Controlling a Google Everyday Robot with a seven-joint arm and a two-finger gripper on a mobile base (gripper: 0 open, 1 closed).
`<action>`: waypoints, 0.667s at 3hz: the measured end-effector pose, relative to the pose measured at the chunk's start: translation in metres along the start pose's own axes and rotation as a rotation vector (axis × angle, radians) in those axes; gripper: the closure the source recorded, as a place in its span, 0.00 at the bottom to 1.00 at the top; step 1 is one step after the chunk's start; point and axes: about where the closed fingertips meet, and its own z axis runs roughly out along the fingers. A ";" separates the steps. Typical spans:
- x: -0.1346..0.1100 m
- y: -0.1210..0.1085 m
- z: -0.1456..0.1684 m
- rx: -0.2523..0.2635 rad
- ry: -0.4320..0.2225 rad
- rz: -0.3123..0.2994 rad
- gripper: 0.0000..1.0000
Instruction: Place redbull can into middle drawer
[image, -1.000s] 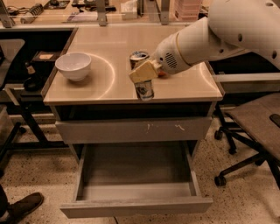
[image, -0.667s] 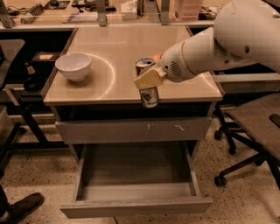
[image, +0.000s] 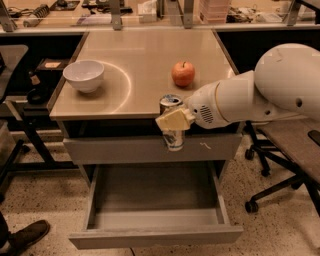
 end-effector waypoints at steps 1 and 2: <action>0.027 0.007 0.013 0.003 0.019 0.059 1.00; 0.073 0.012 0.033 0.033 0.012 0.141 1.00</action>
Offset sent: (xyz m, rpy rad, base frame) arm -0.0390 -0.0182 -0.1425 0.0832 0.1126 -0.2436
